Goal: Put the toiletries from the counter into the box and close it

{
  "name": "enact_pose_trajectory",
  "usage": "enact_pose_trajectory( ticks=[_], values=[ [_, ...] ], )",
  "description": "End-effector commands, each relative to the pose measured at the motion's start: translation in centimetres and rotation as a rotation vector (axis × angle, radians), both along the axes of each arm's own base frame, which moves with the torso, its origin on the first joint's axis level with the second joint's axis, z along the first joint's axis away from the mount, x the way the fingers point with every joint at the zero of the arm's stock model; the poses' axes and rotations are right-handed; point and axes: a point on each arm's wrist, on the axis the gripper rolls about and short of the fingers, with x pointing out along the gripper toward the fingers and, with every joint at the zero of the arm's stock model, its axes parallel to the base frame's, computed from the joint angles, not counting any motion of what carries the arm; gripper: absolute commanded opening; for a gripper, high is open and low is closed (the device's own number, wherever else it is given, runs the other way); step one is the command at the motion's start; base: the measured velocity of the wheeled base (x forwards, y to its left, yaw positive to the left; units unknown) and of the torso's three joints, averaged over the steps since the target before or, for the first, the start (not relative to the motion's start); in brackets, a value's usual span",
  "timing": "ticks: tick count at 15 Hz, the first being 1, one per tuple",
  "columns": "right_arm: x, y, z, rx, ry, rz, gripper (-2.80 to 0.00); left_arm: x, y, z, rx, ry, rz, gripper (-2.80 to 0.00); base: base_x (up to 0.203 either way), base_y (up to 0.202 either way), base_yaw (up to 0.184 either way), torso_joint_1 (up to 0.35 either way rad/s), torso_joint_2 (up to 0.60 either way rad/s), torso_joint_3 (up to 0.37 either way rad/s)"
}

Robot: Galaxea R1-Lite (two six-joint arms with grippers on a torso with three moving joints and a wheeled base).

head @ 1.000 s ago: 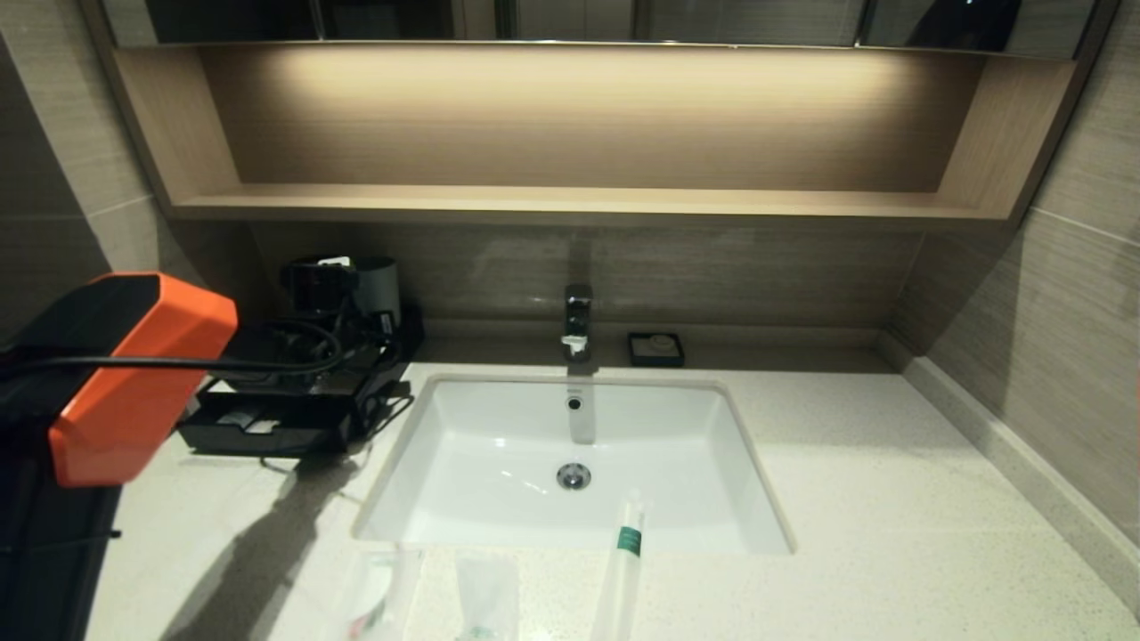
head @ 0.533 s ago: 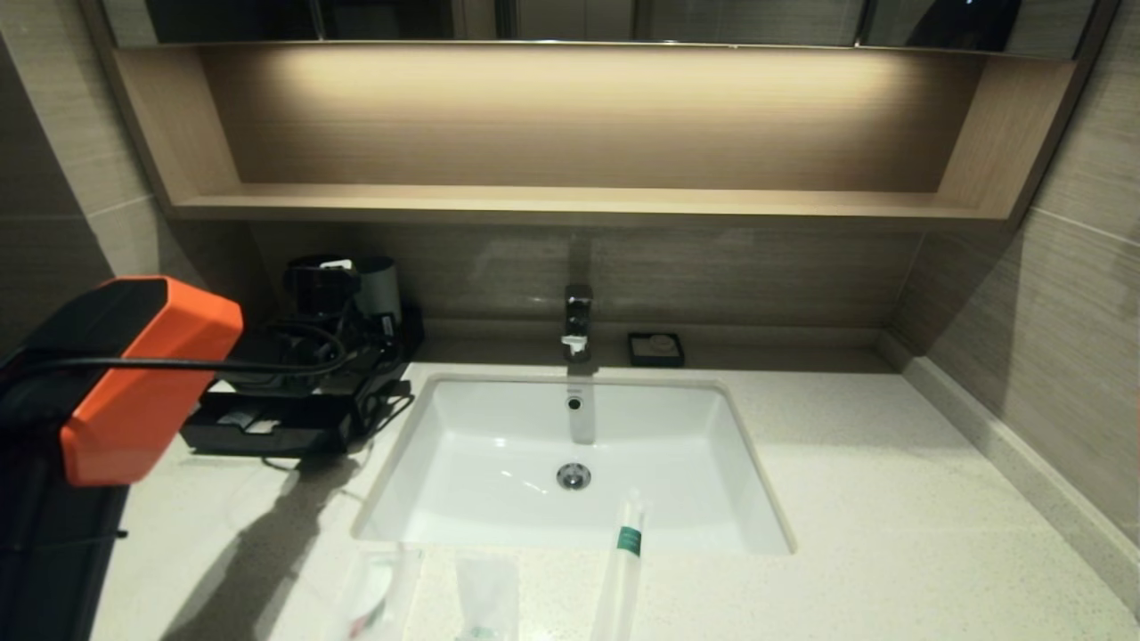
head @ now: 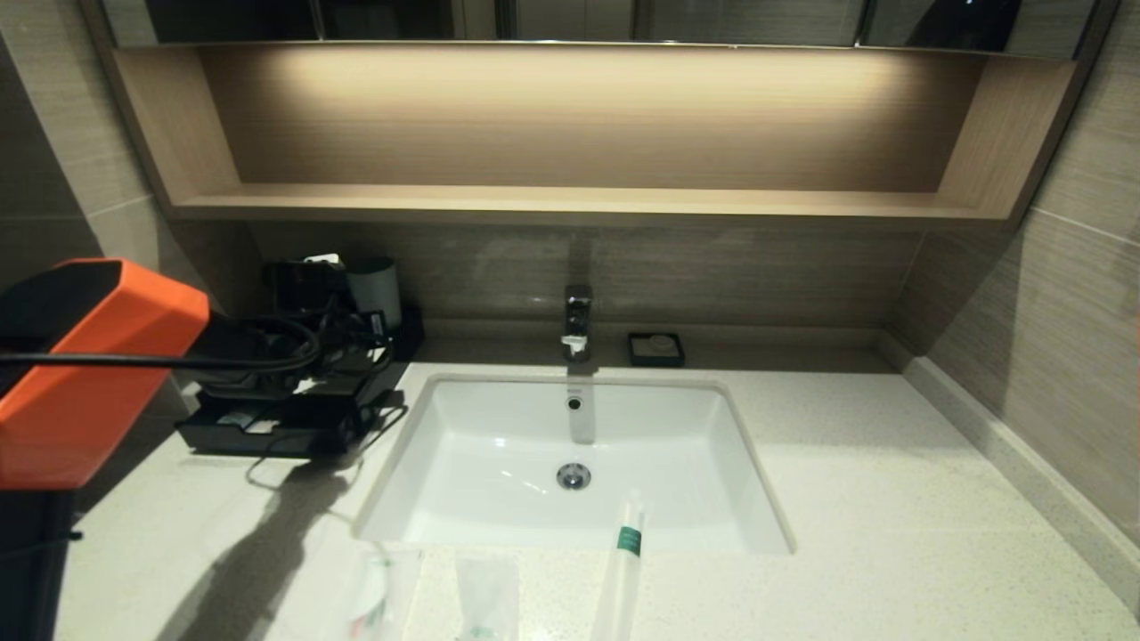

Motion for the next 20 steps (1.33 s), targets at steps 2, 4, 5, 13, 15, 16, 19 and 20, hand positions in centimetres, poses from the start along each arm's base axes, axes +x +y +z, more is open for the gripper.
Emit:
enact_pose_trajectory(
  ticks=[2, 4, 5, 13, 15, 16, 19, 20],
  values=[
    [0.0, 0.0, 0.0, 0.0, 0.001, 0.0, -2.8, -3.9, 0.2, 2.7, 0.006, -0.034, 0.002, -2.8, 0.0, 0.0, 0.0, 0.0, 0.0, 0.0],
    [0.0, 0.0, 0.0, 0.0, 0.001, 0.0, -2.8, -6.5, 0.3, 4.0, 0.013, -0.062, 0.001, -2.8, 0.0, 0.0, 0.0, 0.0, 0.0, 0.0],
    [0.0, 0.0, 0.0, 0.0, 0.0, 0.0, -2.8, -7.8, 0.4, 5.0, 0.022, -0.089, -0.001, -2.8, 0.0, 0.0, 0.0, 0.0, 0.0, 0.0],
    [0.0, 0.0, 0.0, 0.0, 0.001, 0.0, -2.8, -18.8, 0.9, 10.1, 0.058, -0.209, -0.008, -2.8, 0.0, 0.0, 0.0, 0.0, 0.0, 0.0],
    [0.0, 0.0, 0.0, 0.0, 0.0, 0.0, -2.8, -22.0, 1.1, 10.6, 0.057, -0.239, -0.006, -2.8, 0.0, 0.0, 0.0, 0.0, 0.0, 0.0],
    [0.0, 0.0, 0.0, 0.0, 0.0, 0.0, -2.8, -23.4, 1.1, 10.7, 0.058, -0.249, -0.004, -2.8, 0.0, 0.0, 0.0, 0.0, 0.0, 0.0],
    [0.0, 0.0, 0.0, 0.0, 0.0, 0.0, -2.8, -27.1, 1.3, 10.5, 0.072, -0.258, -0.001, -2.8, 0.0, 0.0, 0.0, 0.0, 0.0, 0.0],
    [0.0, 0.0, 0.0, 0.0, 0.001, 0.0, -2.8, -28.1, 1.4, 10.4, 0.075, -0.256, -0.001, -2.8, 0.0, 0.0, 0.0, 0.0, 0.0, 0.0]
  ],
)
